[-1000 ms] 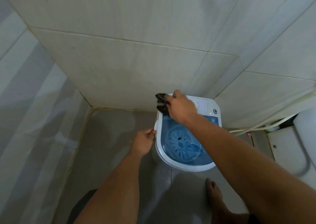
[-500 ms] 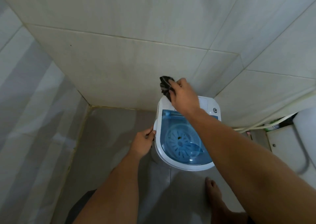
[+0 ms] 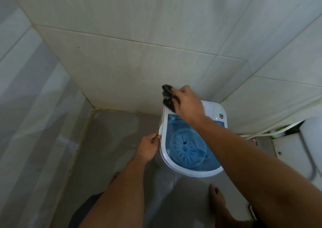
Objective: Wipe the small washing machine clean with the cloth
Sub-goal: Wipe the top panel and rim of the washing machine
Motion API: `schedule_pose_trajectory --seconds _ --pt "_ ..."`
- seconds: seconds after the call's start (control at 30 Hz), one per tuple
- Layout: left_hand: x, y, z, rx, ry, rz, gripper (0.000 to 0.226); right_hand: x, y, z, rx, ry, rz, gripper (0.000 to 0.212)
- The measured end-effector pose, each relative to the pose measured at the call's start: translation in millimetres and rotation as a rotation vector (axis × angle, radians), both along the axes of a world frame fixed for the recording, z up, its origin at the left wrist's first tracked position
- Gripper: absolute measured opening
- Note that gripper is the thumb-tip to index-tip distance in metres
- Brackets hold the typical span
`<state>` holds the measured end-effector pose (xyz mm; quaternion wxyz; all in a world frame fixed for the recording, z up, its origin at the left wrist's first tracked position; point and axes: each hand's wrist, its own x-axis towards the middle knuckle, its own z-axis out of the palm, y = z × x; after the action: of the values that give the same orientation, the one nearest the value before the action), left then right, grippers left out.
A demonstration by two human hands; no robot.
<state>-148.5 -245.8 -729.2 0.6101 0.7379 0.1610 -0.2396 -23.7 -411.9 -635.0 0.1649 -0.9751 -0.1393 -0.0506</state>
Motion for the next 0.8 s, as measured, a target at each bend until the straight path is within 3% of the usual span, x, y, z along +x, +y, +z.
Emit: schedule_pose_trajectory --seconds 0.13,0.33,0.47,0.6,0.8 --pt "0 1 -2 0.039 -0.011 -0.038 0.043 -2 0 -6 -0.138 0.116 -0.122 0.038" --pt "1 0 -1 0.015 -0.004 -0.005 0.03 -68 13 -31 -0.151 0.111 0.26 0.046" --pt "2 2 4 -0.01 0.022 -0.025 0.035 -23 -2 -6 0.001 0.063 0.06 0.043" --pt "1 5 11 -0.005 0.08 -0.058 0.04 2 -9 -10 -0.108 0.109 -0.134 0.039" --pt "5 6 36 -0.139 0.166 -0.007 0.041 -64 6 -33 -0.252 0.081 0.148 0.048"
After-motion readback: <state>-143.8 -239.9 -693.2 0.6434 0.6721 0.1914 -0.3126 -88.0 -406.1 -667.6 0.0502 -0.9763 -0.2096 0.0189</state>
